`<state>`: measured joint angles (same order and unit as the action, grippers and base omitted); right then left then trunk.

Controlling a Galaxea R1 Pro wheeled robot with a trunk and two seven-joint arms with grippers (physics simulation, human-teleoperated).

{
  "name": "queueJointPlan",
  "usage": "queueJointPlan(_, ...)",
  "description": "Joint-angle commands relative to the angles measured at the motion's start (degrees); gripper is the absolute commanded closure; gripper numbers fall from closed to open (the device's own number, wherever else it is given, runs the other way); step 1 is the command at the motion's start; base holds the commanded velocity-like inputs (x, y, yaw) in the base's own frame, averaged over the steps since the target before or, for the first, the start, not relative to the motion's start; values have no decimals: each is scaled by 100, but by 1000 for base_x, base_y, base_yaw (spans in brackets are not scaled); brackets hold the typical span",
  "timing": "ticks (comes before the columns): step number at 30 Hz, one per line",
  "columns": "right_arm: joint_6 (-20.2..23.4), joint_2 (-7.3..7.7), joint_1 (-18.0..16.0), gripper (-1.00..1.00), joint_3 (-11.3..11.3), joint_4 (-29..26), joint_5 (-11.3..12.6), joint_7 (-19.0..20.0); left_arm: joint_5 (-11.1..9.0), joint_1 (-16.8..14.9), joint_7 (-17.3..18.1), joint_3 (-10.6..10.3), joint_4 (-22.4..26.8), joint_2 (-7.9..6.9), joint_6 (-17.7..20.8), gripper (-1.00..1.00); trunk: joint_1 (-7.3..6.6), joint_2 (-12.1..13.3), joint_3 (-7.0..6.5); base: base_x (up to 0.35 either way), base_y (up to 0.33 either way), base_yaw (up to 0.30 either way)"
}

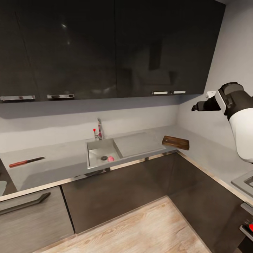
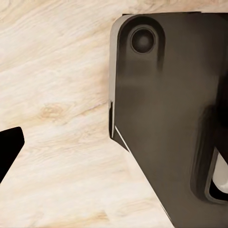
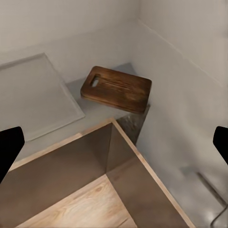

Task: In the kitchen, take the Vidalia onion out of the sink, dice it on the chopping board with the paring knife, put the diced onion into the bowl on the countertop, then place both the paring knife and the chopping board into the sink.

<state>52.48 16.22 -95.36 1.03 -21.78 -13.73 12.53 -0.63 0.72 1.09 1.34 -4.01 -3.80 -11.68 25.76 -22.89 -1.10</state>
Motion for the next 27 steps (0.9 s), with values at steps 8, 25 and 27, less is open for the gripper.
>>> queueJointPlan(8, 11, -2, 3, -100, 11, 3, -65, 48, -15, -2, 14, 15, -14, -48, -12, -100, 3, -2, 0, 71, -41, 0)
queueJointPlan(25, -250, -6, 9, -100, 11, 505, -615, 53, -16, -2, 14, 15, -12, -42, -8, -100, 3, -2, 0, 251, -152, 0)
queueJointPlan(27, -340, -11, 9, -100, 11, 542, -655, 55, -16, -2, 14, 20, -12, -47, -8, -100, 3, -2, 0, 288, -201, 0)
